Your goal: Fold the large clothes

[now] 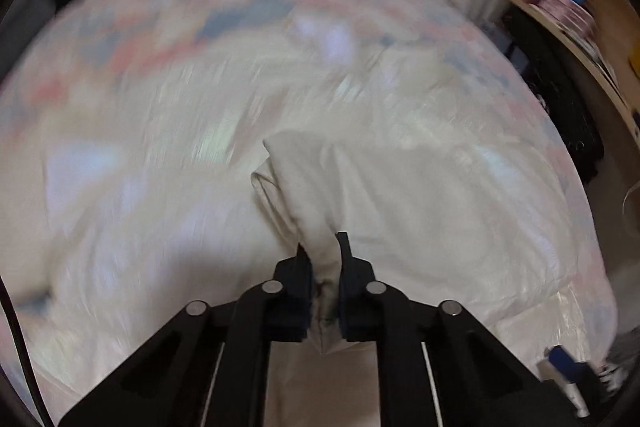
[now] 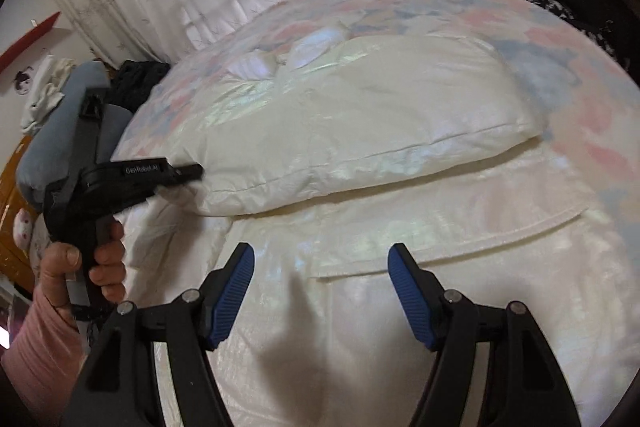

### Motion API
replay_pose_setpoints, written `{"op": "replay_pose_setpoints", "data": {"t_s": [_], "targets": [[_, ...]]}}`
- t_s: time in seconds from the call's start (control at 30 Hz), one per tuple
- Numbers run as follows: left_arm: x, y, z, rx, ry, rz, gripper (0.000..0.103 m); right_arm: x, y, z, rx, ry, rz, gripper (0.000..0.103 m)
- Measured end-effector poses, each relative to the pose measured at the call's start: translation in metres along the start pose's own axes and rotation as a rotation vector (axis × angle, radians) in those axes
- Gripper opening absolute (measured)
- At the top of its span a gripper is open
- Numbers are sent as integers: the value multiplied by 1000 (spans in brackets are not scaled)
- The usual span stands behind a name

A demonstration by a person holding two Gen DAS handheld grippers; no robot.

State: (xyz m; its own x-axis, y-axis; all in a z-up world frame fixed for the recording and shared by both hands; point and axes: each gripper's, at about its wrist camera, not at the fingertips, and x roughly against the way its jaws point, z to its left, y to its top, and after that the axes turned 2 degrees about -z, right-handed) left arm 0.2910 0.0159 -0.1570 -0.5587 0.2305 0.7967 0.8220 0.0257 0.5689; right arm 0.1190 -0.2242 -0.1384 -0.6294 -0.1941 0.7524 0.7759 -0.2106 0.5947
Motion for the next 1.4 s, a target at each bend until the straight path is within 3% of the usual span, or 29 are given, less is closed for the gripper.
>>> {"op": "replay_pose_setpoints", "data": {"t_s": [0.1, 0.2, 0.27, 0.33, 0.43, 0.47, 0.5, 0.57, 0.67, 0.77, 0.93, 1.0, 1.03, 1.07, 1.1, 1.17, 1.23, 1.33, 1.4], "targets": [[28, 28, -23, -48, -27, -132, 6, 18, 21, -6, -6, -39, -25, 69], [41, 48, -23, -48, -9, -227, 6, 45, 50, -18, -15, -86, -105, 69], [28, 49, -11, -41, 23, -200, 8, 53, 64, -26, -8, -142, -140, 69], [2, 42, 6, -32, 43, -114, 12, 50, 82, -41, -10, -218, -148, 70], [-39, 20, 36, 22, 82, 37, 32, 22, 101, -71, -49, -249, -88, 70], [-46, 14, 49, 59, 62, 63, 45, 10, 105, -82, -70, -244, -56, 70], [-48, 12, 57, 90, 41, 61, 54, 0, 109, -92, -91, -237, -33, 70], [-45, 13, 71, 145, 1, 46, 61, -19, 118, -111, -138, -219, 1, 70], [-44, 22, 77, 171, -31, 46, 66, -43, 133, -137, -243, -141, 27, 70], [-52, 32, 76, 160, -22, 45, 66, -64, 144, -153, -304, -95, 49, 70], [-68, 40, 63, 133, 11, 67, 62, -97, 157, -171, -359, -98, 85, 70], [-72, 44, 53, 99, -4, 76, 19, -107, 160, -179, -394, -69, 92, 69], [-73, 47, 46, 78, 15, 74, 15, -111, 160, -182, -412, -50, 89, 69], [-70, 47, 41, 63, 34, 54, 10, -114, 162, -184, -415, -21, 75, 45], [-64, 48, 36, 41, 53, 16, 8, -113, 166, -179, -390, 3, 68, 26], [-61, 46, 30, -3, 81, -28, 9, -97, 172, -163, -297, -41, -15, 22], [-75, 38, 26, -50, 118, 12, 11, -101, 170, -160, -261, -89, -30, 22], [-73, 36, 27, -40, 132, 22, 20, -123, 160, -159, -244, -209, 63, 43], [-64, 37, 28, -30, 125, 56, 37, -111, 162, -153, -246, -239, 54, 48]]}}
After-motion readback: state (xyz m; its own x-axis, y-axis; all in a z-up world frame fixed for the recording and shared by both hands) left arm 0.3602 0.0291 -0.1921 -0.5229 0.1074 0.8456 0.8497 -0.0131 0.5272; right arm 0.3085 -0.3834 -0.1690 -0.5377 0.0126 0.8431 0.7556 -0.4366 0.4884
